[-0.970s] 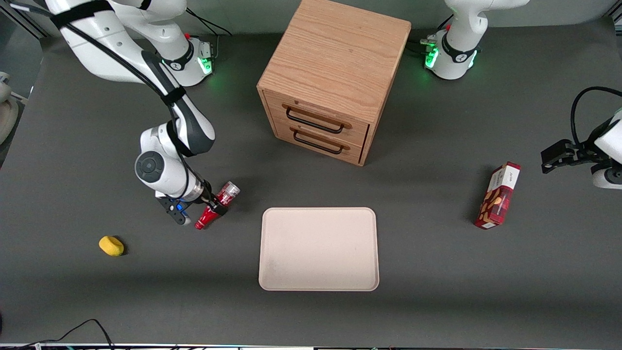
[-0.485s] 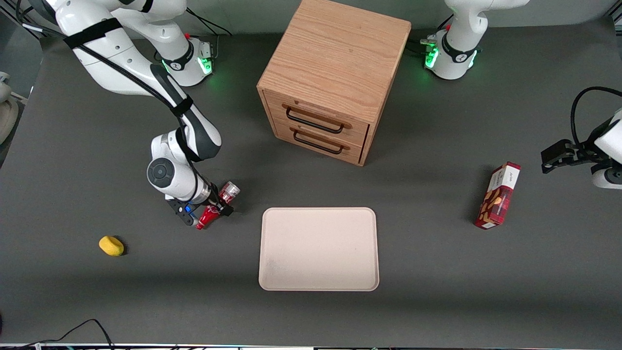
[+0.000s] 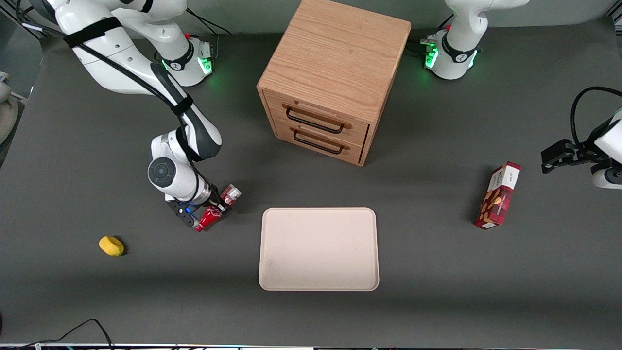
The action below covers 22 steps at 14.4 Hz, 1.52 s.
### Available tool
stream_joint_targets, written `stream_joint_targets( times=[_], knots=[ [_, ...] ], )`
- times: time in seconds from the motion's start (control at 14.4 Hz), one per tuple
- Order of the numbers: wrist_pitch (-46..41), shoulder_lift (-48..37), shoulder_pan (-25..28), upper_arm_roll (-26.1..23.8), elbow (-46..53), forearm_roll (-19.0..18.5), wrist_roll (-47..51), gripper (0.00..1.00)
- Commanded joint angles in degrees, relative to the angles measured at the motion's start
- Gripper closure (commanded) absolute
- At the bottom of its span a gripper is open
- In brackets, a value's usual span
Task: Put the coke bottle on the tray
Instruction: 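Lift the bottle and carry it over the cream tray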
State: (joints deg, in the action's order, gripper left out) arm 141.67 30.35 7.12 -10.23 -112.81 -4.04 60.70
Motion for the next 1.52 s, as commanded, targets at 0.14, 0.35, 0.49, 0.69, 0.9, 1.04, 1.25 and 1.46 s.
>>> stream_joint_targets(
  times=[0.14,0.35,0.49,0.69,0.9,1.04,1.25,1.46],
  knots=[
    [-20.9,1.1,1.0,-0.3,21.7,-3.2,-3.2,0.83],
    [-27.9,3.5,3.5,-0.6,33.0,-3.3,-7.5,0.83],
    [-31.8,6.9,6.7,-0.5,41.0,-5.9,-17.6,0.83],
    [-31.6,13.3,8.3,-1.4,49.9,-4.7,-33.0,0.84],
    [-28.1,19.2,8.8,-2.8,53.4,-3.0,-33.7,0.89],
    [-23.9,22.6,9.0,-3.8,53.9,-3.0,-33.7,0.89],
    [-22.5,26.8,9.8,-4.2,55.2,-3.0,-32.9,0.89],
    [-22.4,28.6,11.8,-3.8,54.6,-3.1,-30.4,0.83]
  ],
)
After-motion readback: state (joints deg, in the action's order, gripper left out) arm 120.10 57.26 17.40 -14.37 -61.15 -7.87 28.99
